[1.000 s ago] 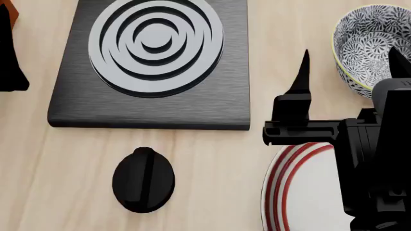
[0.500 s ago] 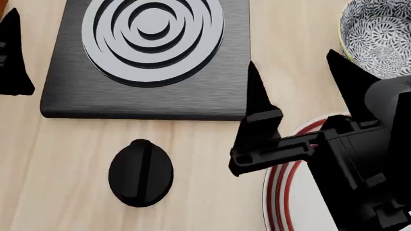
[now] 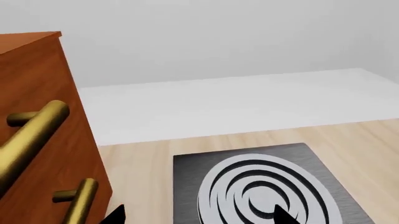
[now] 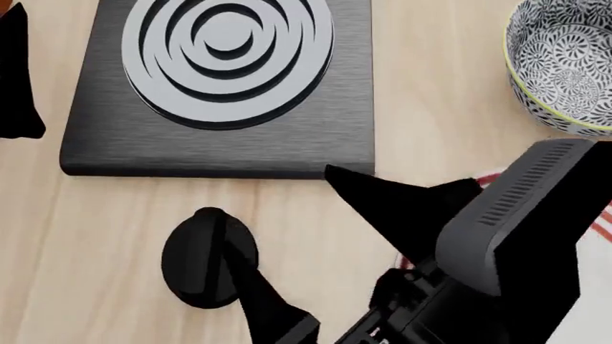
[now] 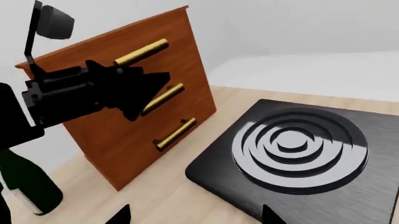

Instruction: Pick up the cream cheese and put it in the bowl.

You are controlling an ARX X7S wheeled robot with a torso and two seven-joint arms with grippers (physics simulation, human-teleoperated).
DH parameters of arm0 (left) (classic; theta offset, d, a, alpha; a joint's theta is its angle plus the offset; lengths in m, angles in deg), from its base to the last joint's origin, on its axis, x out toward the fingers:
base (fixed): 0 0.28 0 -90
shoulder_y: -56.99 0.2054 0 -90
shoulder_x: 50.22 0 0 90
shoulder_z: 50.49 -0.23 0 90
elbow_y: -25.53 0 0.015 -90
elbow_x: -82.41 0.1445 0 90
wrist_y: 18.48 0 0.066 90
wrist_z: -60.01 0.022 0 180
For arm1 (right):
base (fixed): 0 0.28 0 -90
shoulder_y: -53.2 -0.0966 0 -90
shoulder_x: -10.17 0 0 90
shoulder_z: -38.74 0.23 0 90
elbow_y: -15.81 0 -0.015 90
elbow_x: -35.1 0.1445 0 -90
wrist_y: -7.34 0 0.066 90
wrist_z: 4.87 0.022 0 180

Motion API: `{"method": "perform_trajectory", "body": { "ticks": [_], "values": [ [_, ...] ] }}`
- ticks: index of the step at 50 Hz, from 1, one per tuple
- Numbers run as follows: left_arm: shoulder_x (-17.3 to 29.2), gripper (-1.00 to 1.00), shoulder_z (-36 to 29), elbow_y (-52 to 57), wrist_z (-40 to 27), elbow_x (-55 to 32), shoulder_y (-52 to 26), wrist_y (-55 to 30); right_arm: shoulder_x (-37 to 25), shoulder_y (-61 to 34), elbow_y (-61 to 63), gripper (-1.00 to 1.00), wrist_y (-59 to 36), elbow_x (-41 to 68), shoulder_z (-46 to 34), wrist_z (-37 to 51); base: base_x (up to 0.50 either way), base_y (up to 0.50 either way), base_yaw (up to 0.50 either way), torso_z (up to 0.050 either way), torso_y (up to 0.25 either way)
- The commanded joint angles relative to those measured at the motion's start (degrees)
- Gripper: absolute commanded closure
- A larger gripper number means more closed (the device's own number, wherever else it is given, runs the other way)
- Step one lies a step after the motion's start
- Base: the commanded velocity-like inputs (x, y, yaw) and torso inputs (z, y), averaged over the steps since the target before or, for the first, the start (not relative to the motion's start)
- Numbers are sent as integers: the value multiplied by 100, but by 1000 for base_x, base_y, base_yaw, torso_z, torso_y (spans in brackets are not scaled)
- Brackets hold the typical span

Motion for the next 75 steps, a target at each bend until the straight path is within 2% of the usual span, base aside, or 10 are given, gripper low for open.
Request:
{"method": "perform_trajectory", "body": {
  "ticks": [1, 9, 13, 19, 22, 26, 30, 54, 58, 75],
  "values": [
    [94, -100, -148, 35, -75, -21, 64, 136, -173, 177, 284, -100, -168, 174, -252, -508, 0, 0, 0, 0, 0],
    [167, -100, -359, -15, -16, 133, 181, 374, -285, 513, 753, -100, -220, -265, -550, -1475, 0, 0, 0, 0, 0],
    [180, -100, -341, 15, -58, 58, 157, 340, -394, 504, 663, -100, -281, 38, -652, -1330, 0, 0, 0, 0, 0],
    [218, -100, -507, -53, 7, 188, 244, 517, -519, 1054, 1235, -100, 65, -1066, -899, -2579, 0, 0, 0, 0, 0],
    [213, -100, -478, -50, -19, 110, 212, 479, -1421, 1439, 1309, -100, 1530, -1645, -2075, -2536, 0, 0, 0, 0, 0],
    [232, -100, -514, -32, -56, 104, 193, 482, -2020, 1559, 1305, -100, 2424, -2024, -3020, -2351, 0, 0, 0, 0, 0],
    [253, -100, -511, -59, -53, 90, 215, 519, -2276, 1531, 1296, -100, 2789, -2302, -3582, -2230, 0, 0, 0, 0, 0],
    [378, -100, -596, -59, -60, 71, 369, 731, -2323, 1546, 973, -100, 3031, -3701, -4660, -2232, 0, 0, 0, 0, 0],
    [384, -100, -598, -70, -44, 74, 404, 782, -2145, 1452, 699, -100, 3038, -4198, -5063, -2337, 0, 0, 0, 0, 0],
    [478, -100, -738, -57, -17, 125, 507, 955, -1739, 1147, 60, -100, 3120, -4959, -5618, -2337, 0, 0, 0, 0, 0]
  ]
}}
